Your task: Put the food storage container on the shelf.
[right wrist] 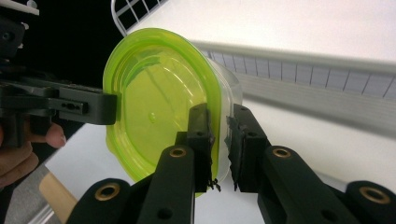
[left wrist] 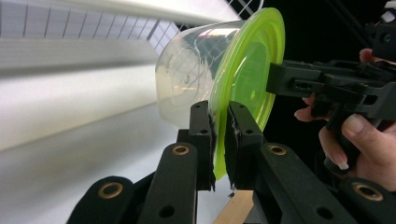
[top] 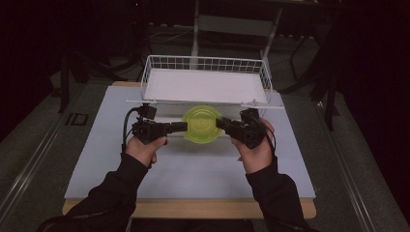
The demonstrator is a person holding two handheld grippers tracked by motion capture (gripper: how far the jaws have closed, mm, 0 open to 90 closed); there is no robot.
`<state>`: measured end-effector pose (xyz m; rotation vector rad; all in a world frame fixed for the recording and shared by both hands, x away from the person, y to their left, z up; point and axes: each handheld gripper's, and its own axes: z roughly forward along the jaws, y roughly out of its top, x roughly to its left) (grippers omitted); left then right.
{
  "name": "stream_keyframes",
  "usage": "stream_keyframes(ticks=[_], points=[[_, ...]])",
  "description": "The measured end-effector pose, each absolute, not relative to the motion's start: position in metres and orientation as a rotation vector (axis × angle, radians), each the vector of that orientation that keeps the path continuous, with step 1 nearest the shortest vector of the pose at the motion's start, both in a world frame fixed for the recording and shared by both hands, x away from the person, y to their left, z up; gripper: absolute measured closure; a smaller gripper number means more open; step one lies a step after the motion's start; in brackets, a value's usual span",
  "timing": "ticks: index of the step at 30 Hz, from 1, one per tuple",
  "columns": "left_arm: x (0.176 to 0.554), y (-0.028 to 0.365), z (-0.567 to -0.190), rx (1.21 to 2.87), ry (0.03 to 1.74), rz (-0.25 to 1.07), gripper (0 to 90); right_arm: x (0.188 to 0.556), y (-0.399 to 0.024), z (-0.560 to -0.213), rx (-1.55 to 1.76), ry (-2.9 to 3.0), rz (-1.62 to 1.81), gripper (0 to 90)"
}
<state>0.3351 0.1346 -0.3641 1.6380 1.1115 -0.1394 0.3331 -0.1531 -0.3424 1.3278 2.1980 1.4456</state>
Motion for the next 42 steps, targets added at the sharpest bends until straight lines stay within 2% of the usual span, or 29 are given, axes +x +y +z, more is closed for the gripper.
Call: stream_keyframes(ticks=[18, 42], points=[[0.371, 0.133, -0.309, 1.618, 1.126, -0.084, 82.8, 0.37, -0.15, -0.289, 1.345, 2.149, 1.46, 79.6], [0.424, 0.129, -0.319, 1.603, 1.258, -0.032, 80.5, 0.429, -0.137, -0.291, 1.532, 2.173, 1.341, 79.6]])
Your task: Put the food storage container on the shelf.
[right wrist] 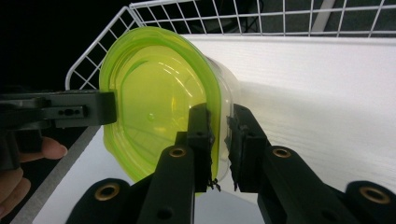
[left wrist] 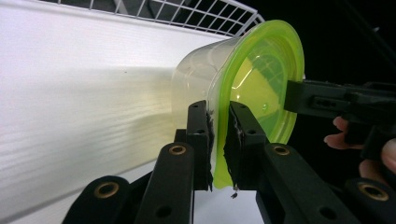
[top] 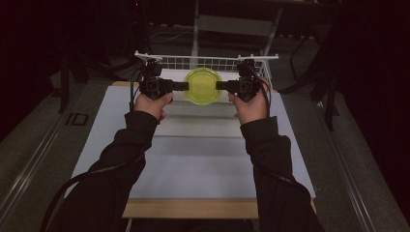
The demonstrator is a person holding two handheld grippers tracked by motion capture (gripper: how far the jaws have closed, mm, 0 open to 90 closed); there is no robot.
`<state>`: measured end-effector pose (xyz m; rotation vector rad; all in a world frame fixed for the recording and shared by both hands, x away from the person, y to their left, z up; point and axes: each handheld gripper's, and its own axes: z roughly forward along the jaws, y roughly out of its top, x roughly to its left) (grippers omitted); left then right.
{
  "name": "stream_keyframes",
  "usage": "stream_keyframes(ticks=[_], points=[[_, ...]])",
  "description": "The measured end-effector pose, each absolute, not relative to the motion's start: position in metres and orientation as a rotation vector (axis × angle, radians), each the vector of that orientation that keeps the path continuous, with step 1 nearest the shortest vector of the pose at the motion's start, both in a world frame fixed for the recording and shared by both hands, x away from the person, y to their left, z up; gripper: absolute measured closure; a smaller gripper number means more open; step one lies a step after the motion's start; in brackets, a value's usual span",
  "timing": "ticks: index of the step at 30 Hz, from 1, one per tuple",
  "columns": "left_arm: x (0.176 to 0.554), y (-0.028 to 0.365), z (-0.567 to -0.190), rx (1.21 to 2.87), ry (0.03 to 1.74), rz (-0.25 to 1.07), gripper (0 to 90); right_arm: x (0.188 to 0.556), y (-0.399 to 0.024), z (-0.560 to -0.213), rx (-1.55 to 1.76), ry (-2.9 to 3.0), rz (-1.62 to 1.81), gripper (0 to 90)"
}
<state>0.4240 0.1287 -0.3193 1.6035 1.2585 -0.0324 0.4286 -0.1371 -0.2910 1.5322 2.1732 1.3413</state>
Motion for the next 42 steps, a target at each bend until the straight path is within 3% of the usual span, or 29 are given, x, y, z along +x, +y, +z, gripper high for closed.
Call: stream_keyframes(ticks=[9, 16, 21, 26, 27, 31, 35, 39, 42], points=[[0.432, 0.128, -0.324, 1.601, 1.252, 0.024, 69.2, 0.442, -0.137, -0.294, 1.585, 2.188, 1.35, 79.7], [0.443, 0.127, -0.325, 1.59, 1.269, 0.063, 65.3, 0.453, -0.139, -0.297, 1.643, 2.184, 1.385, 78.2], [0.45, 0.124, -0.328, 1.586, 1.264, 0.075, 58.2, 0.46, -0.138, -0.302, 1.63, 2.192, 1.372, 63.8], [0.452, 0.12, -0.33, 1.592, 1.25, 0.08, 55.2, 0.464, -0.139, -0.305, 1.606, 2.184, 1.374, 55.9], [0.453, 0.118, -0.332, 1.583, 1.25, 0.088, 53.7, 0.467, -0.14, -0.307, 1.592, 2.188, 1.372, 50.4], [0.455, 0.12, -0.33, 1.566, 1.256, 0.129, 47.8, 0.47, -0.141, -0.307, 1.585, 2.186, 1.388, 45.5], [0.453, 0.122, -0.324, 1.569, 1.266, 0.187, 36.2, 0.468, -0.141, -0.304, 1.538, 2.184, 1.377, 42.3], [0.448, 0.124, -0.319, 1.563, 1.229, 0.215, 34.9, 0.463, -0.142, -0.297, 1.454, 2.175, 1.369, 40.5], [0.44, 0.123, -0.316, 1.579, 1.154, 0.219, 26.4, 0.456, -0.144, -0.29, 1.412, 2.173, 1.386, 40.0]])
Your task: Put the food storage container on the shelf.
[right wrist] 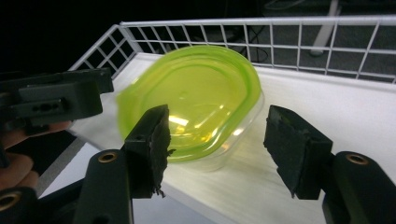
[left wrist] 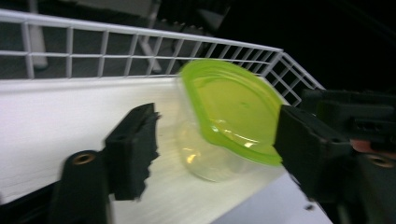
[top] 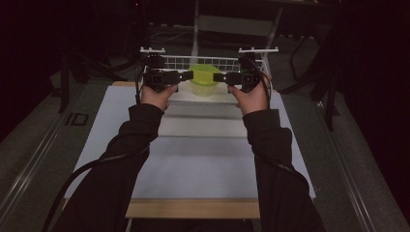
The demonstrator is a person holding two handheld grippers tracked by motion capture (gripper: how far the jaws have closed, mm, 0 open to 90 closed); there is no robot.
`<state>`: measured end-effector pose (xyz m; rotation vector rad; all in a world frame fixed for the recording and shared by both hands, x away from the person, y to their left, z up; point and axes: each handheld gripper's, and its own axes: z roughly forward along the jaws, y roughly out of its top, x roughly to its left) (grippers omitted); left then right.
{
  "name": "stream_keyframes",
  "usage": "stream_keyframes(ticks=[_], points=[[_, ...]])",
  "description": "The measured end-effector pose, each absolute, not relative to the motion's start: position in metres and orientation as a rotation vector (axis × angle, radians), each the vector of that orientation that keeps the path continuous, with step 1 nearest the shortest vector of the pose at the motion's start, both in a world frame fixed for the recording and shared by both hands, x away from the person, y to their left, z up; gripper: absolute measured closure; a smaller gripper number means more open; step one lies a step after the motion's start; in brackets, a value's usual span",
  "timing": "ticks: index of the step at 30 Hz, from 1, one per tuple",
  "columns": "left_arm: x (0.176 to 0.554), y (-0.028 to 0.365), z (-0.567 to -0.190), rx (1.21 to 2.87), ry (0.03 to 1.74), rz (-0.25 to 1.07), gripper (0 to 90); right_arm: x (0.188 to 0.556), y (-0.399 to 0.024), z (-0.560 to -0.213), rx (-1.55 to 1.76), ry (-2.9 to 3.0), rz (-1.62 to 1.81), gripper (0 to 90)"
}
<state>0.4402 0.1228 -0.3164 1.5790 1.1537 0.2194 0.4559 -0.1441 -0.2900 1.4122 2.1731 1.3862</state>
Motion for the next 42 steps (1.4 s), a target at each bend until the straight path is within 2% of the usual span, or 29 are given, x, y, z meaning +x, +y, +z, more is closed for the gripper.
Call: stream_keyframes(ticks=[5, 6, 8, 10, 13, 18, 29, 42], points=[[0.421, 0.121, -0.315, 1.603, 1.068, 0.249, 16.6, 0.438, -0.15, -0.288, 1.335, 2.159, 1.421, 45.3], [0.416, 0.121, -0.316, 1.597, 1.061, 0.255, 14.6, 0.435, -0.151, -0.289, 1.322, 2.17, 1.412, 52.3], [0.405, 0.125, -0.321, 1.583, 1.038, 0.27, 14.5, 0.428, -0.153, -0.294, 1.317, 2.196, 1.401, 60.4], [0.396, 0.127, -0.329, 1.584, 1.007, 0.305, 9.1, 0.425, -0.152, -0.3, 1.311, 2.228, 1.378, 76.0], [0.38, 0.13, -0.342, 1.568, 0.965, 0.359, 3.6, 0.422, -0.148, -0.314, 1.32, 2.26, 1.337, 89.1], [0.358, 0.134, -0.371, 1.505, 0.919, 0.341, 2.7, 0.424, -0.138, -0.327, 1.326, 2.273, 1.359, 89.7], [0.329, 0.13, -0.413, 1.568, 0.853, 0.36, 2.7, 0.439, -0.119, -0.334, 1.342, 2.258, 1.353, 88.0], [0.317, 0.132, -0.415, 1.6, 0.8, 0.373, 2.7, 0.452, -0.133, -0.338, 1.416, 2.165, 1.329, 81.9]])
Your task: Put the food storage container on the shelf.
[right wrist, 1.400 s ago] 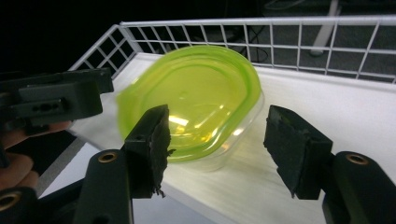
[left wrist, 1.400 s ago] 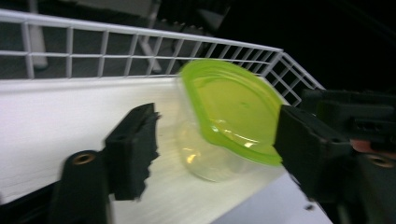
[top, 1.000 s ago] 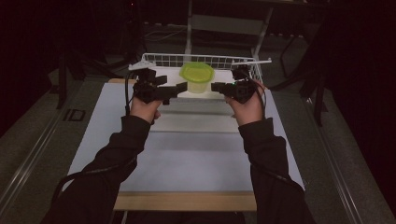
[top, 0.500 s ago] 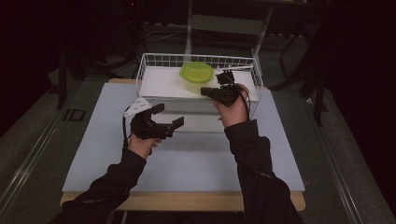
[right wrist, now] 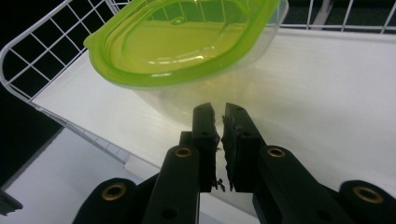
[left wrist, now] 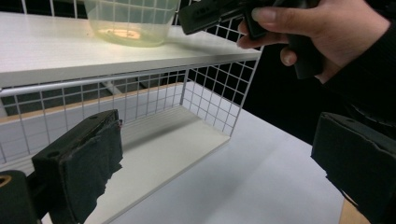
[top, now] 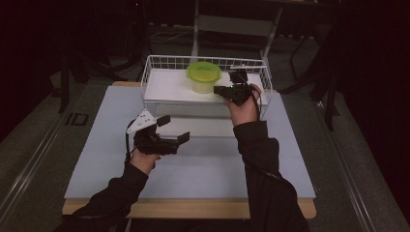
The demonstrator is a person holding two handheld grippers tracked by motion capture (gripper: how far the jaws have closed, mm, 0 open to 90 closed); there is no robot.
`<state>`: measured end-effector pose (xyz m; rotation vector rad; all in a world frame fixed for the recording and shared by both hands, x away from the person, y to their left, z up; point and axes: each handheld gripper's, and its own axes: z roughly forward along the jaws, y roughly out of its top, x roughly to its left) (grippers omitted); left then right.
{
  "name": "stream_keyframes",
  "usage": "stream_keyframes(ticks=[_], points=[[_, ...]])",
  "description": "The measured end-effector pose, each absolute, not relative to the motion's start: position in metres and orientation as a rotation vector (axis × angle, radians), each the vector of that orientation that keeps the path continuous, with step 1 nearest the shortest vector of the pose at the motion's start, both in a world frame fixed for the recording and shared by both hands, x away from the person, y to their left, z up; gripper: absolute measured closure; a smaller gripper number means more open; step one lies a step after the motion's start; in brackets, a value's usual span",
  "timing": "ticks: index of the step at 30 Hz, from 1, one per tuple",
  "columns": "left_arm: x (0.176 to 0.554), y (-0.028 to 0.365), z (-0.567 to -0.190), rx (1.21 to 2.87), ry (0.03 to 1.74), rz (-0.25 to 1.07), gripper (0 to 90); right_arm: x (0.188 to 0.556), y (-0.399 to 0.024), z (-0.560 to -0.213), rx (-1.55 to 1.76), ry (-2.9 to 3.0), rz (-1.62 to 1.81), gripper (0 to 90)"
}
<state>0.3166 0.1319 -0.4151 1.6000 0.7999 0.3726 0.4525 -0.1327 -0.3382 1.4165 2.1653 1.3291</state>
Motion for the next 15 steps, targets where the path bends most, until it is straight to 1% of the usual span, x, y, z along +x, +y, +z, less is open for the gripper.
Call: stream_keyframes(ticks=[4, 7, 9, 15], points=[[0.314, 0.134, -0.414, 1.601, 0.79, 0.375, 2.7, 0.439, -0.133, -0.339, 1.361, 2.195, 1.319, 75.5], [0.312, 0.137, -0.413, 1.601, 0.776, 0.368, 2.7, 0.423, -0.131, -0.338, 1.291, 2.211, 1.344, 64.3], [0.311, 0.139, -0.413, 1.602, 0.779, 0.369, 2.7, 0.414, -0.128, -0.338, 1.243, 2.24, 1.342, 54.3], [0.306, 0.144, -0.409, 1.599, 0.761, 0.375, 2.7, 0.387, -0.125, -0.345, 1.146, 2.286, 1.398, 38.1]])
